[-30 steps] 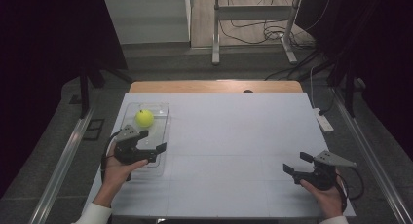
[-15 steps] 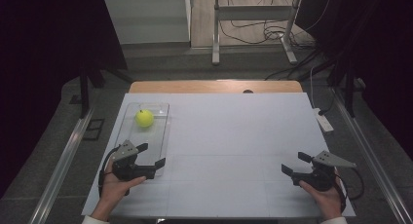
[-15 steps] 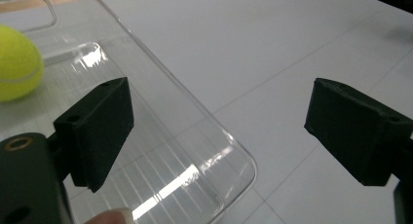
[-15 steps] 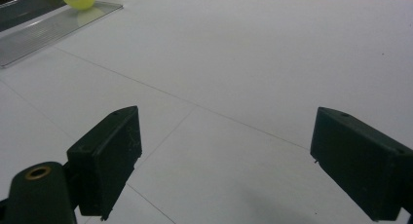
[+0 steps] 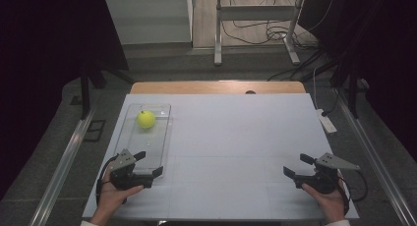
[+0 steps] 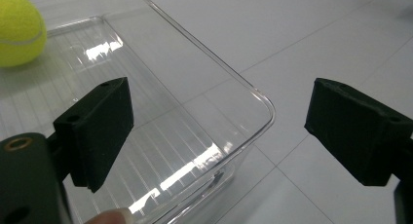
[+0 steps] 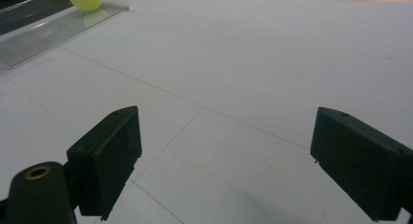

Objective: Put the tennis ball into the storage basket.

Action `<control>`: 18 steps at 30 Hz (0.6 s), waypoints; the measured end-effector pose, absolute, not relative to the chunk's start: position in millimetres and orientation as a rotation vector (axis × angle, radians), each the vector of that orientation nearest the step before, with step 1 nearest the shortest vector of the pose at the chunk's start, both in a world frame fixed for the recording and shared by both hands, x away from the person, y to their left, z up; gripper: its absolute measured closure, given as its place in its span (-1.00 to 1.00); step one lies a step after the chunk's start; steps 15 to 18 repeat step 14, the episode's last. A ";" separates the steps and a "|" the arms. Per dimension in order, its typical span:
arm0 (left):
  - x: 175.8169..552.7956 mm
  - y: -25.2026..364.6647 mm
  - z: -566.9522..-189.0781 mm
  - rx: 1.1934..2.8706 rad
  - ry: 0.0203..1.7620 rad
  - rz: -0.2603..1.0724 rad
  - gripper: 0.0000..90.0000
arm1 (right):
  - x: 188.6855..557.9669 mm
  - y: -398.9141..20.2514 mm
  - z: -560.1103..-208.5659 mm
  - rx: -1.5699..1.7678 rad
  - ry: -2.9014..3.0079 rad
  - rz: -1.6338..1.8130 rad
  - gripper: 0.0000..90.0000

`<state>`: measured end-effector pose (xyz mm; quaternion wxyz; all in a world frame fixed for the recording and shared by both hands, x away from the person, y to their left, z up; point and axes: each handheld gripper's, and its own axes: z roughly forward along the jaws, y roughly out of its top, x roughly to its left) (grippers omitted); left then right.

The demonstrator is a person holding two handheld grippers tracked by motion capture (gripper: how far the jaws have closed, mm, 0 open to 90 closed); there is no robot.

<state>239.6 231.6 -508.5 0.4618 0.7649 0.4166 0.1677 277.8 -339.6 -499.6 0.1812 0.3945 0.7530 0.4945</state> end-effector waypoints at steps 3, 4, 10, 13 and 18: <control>239.8 231.4 -508.3 1.880 1.024 0.415 -0.75 | 277.6 -339.4 -499.6 1.110 2.128 1.396 -0.74; 240.0 231.3 -508.2 1.881 1.024 0.416 -0.75 | 277.5 -339.4 -499.6 1.109 2.128 1.396 -0.74; 241.5 229.9 -508.6 1.880 1.025 0.412 -0.75 | 277.4 -340.6 -499.8 1.111 2.128 1.400 -0.74; 242.2 228.8 -508.6 1.883 1.029 0.416 -0.75 | 278.4 -342.4 -500.1 1.114 2.125 1.403 -0.74; 242.2 228.6 -508.5 1.885 1.029 0.417 -0.75 | 278.9 -342.7 -500.3 1.116 2.124 1.409 -0.74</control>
